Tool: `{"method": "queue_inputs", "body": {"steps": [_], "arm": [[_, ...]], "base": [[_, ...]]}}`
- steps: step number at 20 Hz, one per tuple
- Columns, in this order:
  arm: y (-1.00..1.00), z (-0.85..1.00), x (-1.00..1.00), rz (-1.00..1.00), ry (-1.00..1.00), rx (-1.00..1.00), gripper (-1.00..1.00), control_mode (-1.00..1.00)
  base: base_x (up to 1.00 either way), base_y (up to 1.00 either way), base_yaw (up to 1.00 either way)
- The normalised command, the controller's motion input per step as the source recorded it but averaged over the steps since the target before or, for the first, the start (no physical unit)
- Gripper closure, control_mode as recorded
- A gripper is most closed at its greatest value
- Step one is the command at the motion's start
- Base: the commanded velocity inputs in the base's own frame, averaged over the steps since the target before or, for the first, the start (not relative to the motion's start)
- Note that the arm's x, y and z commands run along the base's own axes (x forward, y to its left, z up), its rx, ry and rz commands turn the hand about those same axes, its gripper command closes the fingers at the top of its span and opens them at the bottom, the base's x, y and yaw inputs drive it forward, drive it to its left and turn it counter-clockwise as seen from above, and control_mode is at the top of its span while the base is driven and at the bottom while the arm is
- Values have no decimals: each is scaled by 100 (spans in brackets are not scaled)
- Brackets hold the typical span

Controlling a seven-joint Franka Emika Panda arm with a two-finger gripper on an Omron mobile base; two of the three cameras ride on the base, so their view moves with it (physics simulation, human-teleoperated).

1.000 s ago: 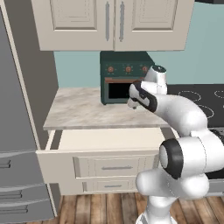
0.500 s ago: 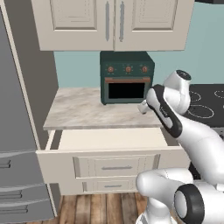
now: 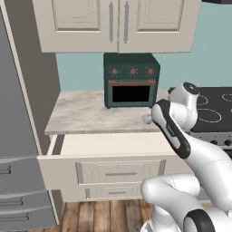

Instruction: Pick up the metallic utensils from the counter and place them in the open drawer. Make sure not to pick up any wooden utensils.

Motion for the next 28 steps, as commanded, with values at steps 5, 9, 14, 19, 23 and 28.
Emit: {"method": "queue_inputs", "body": {"steps": [5, 9, 14, 19, 23, 28], "arm": [[0, 0, 1, 0, 1, 0, -100, -100], [0, 0, 0, 0, 0, 0, -100, -100], [0, 0, 0, 0, 0, 0, -100, -100], [0, 0, 0, 0, 0, 0, -100, -100], [0, 0, 0, 0, 0, 0, -100, -100], [0, 0, 0, 0, 0, 0, -100, -100]], "base": [[0, 0, 0], [0, 0, 0], [0, 0, 0], [0, 0, 0], [0, 0, 0], [0, 0, 0]]}}
